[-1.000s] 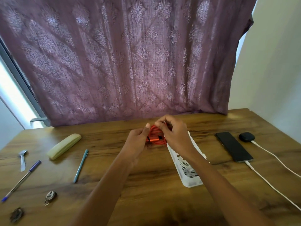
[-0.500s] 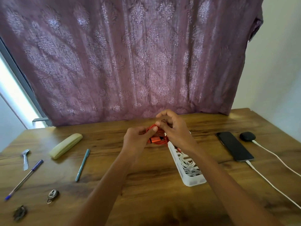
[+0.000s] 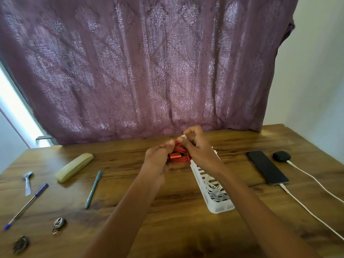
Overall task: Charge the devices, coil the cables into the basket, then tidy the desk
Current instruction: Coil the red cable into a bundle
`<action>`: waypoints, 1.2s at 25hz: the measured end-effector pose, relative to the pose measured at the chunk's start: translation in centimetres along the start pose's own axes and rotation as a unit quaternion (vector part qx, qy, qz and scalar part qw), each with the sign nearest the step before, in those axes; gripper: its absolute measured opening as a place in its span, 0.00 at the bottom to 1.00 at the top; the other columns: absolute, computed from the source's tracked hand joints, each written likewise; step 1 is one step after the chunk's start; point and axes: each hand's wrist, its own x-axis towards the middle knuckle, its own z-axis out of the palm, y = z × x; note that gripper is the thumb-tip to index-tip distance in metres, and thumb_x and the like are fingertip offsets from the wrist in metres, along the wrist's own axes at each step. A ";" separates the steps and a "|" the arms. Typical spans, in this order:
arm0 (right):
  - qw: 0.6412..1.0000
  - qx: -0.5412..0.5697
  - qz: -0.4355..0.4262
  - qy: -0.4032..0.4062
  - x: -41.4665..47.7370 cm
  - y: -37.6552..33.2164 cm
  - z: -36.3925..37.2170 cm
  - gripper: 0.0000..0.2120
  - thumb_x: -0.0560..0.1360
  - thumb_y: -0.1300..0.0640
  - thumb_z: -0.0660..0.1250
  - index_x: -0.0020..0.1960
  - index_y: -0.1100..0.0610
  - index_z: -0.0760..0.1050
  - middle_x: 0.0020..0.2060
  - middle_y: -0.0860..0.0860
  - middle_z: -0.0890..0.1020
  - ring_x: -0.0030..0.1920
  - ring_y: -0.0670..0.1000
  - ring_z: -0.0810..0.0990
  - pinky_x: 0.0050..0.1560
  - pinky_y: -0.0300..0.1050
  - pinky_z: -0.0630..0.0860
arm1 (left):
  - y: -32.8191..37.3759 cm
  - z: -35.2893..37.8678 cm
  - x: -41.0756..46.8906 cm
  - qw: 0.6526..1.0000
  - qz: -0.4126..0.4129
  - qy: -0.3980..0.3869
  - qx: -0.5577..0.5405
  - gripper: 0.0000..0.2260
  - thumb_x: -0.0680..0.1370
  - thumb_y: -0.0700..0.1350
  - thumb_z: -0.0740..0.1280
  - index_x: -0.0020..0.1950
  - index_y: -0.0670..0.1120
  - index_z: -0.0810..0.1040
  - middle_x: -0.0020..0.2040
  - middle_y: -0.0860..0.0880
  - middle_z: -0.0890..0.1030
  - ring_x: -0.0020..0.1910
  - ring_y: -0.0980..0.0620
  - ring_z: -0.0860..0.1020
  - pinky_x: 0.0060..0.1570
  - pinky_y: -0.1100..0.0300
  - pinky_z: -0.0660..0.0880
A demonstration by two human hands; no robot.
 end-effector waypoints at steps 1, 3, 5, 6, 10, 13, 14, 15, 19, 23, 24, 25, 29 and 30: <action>1.000 0.007 -0.003 0.006 -0.1 0.0 0.0 0.07 0.77 0.54 0.64 0.50 0.50 0.65 0.43 0.62 0.78 0.41 0.51 0.78 0.39 0.43 0.75 | 0.1 0.1 -0.2 0.999 -0.016 0.003 -0.048 0.07 0.78 0.40 0.64 0.46 0.36 0.78 0.40 0.42 0.81 0.33 0.52 0.82 0.31 0.57 0.80; 1.000 0.026 -0.009 0.010 -0.2 -0.1 -0.1 0.06 0.77 0.55 0.63 0.51 0.52 0.66 0.43 0.62 0.79 0.41 0.50 0.79 0.40 0.43 0.76 | 0.2 0.3 -0.4 0.988 -0.051 0.011 -0.142 0.08 0.76 0.40 0.66 0.47 0.35 0.77 0.40 0.41 0.81 0.35 0.50 0.82 0.31 0.56 0.81; 0.999 0.048 -0.006 0.008 -0.2 -0.6 0.0 0.05 0.77 0.56 0.63 0.51 0.52 0.67 0.40 0.58 0.80 0.38 0.48 0.80 0.37 0.40 0.76 | 0.1 0.6 -0.5 0.970 -0.077 0.019 -0.229 0.09 0.75 0.41 0.67 0.49 0.34 0.76 0.42 0.40 0.81 0.41 0.47 0.81 0.35 0.53 0.82; 0.999 0.049 -0.007 0.008 -0.1 -0.7 0.0 0.04 0.77 0.57 0.63 0.50 0.52 0.68 0.39 0.55 0.80 0.37 0.48 0.80 0.35 0.40 0.76 | 0.1 0.8 -0.6 0.961 -0.083 0.020 -0.262 0.09 0.75 0.41 0.68 0.49 0.35 0.76 0.42 0.40 0.81 0.42 0.47 0.81 0.37 0.53 0.82; 0.996 -0.042 -0.067 0.037 -0.2 -0.5 0.0 0.03 0.78 0.60 0.62 0.46 0.55 0.74 0.39 0.50 0.81 0.40 0.45 0.79 0.41 0.38 0.75 | 0.4 0.8 -0.8 0.968 -0.055 0.014 -0.246 0.08 0.75 0.41 0.67 0.47 0.36 0.76 0.39 0.42 0.82 0.36 0.51 0.82 0.32 0.59 0.81; 0.969 -0.170 -0.148 0.098 -0.8 -0.1 -0.4 0.11 0.78 0.54 0.60 0.53 0.56 0.80 0.46 0.45 0.77 0.49 0.45 0.76 0.48 0.36 0.73 | 1.1 0.1 -0.2 0.991 0.032 0.032 -0.124 0.11 0.75 0.41 0.67 0.55 0.36 0.76 0.41 0.43 0.81 0.34 0.54 0.82 0.33 0.60 0.80; 0.957 -0.202 -0.175 0.111 -0.9 0.0 -0.4 0.14 0.77 0.51 0.61 0.54 0.57 0.80 0.47 0.45 0.76 0.50 0.46 0.75 0.50 0.34 0.71 | 1.4 -0.1 0.0 0.994 0.054 0.033 -0.090 0.12 0.75 0.41 0.68 0.55 0.36 0.76 0.41 0.44 0.81 0.34 0.54 0.82 0.36 0.58 0.81; 0.951 -0.216 -0.192 0.114 -1.1 -0.1 -0.4 0.15 0.76 0.50 0.64 0.55 0.58 0.80 0.46 0.47 0.75 0.49 0.47 0.75 0.50 0.32 0.70 | 1.6 -0.2 0.0 0.995 0.066 0.033 -0.066 0.12 0.74 0.41 0.68 0.56 0.37 0.76 0.41 0.44 0.81 0.34 0.53 0.81 0.41 0.56 0.81; 0.945 -0.220 -0.213 0.116 -1.0 -0.3 0.1 0.14 0.70 0.53 0.70 0.50 0.62 0.82 0.40 0.52 0.79 0.39 0.49 0.78 0.42 0.33 0.73 | 1.8 0.0 -0.3 0.997 0.066 0.013 -0.042 0.09 0.75 0.42 0.68 0.52 0.38 0.78 0.38 0.45 0.83 0.33 0.53 0.82 0.34 0.57 0.81; 0.928 -0.269 -0.237 0.105 -1.1 -0.6 0.3 0.11 0.73 0.53 0.67 0.48 0.61 0.81 0.41 0.53 0.82 0.40 0.51 0.79 0.41 0.43 0.77 | 1.6 -0.3 -0.1 0.997 0.067 -0.019 -0.046 0.06 0.77 0.42 0.65 0.47 0.40 0.79 0.35 0.49 0.84 0.34 0.55 0.82 0.32 0.63 0.78; 0.920 -0.301 -0.233 0.096 -1.1 -0.7 0.3 0.11 0.73 0.54 0.66 0.47 0.61 0.80 0.40 0.53 0.81 0.40 0.51 0.79 0.40 0.44 0.76 | 1.4 -0.5 0.0 0.996 0.080 -0.032 -0.028 0.07 0.77 0.42 0.64 0.49 0.39 0.79 0.37 0.48 0.84 0.36 0.54 0.82 0.34 0.62 0.79; 0.909 -0.338 -0.229 0.086 -1.1 -0.9 0.3 0.10 0.73 0.55 0.65 0.45 0.61 0.78 0.39 0.53 0.80 0.39 0.52 0.77 0.39 0.44 0.74 | 1.2 -0.8 0.1 0.994 0.100 -0.041 0.010 0.08 0.77 0.41 0.64 0.52 0.38 0.79 0.39 0.47 0.84 0.38 0.54 0.83 0.37 0.62 0.79; 0.870 -0.437 -0.223 0.052 -1.2 -2.0 0.2 0.05 0.73 0.60 0.65 0.42 0.61 0.72 0.35 0.55 0.77 0.34 0.51 0.71 0.35 0.39 0.60 | 1.3 -2.0 0.4 0.938 0.231 -0.056 0.254 0.09 0.76 0.41 0.67 0.52 0.53 0.81 0.41 0.55 0.85 0.43 0.57 0.82 0.48 0.61 0.78; 0.872 -0.437 -0.215 0.039 -1.2 -2.2 0.1 0.05 0.74 0.60 0.65 0.43 0.60 0.70 0.35 0.54 0.77 0.34 0.52 0.71 0.35 0.39 0.60 | 1.5 -2.3 0.5 0.915 0.257 -0.064 0.303 0.11 0.75 0.42 0.68 0.50 0.58 0.80 0.43 0.55 0.85 0.45 0.57 0.82 0.51 0.60 0.77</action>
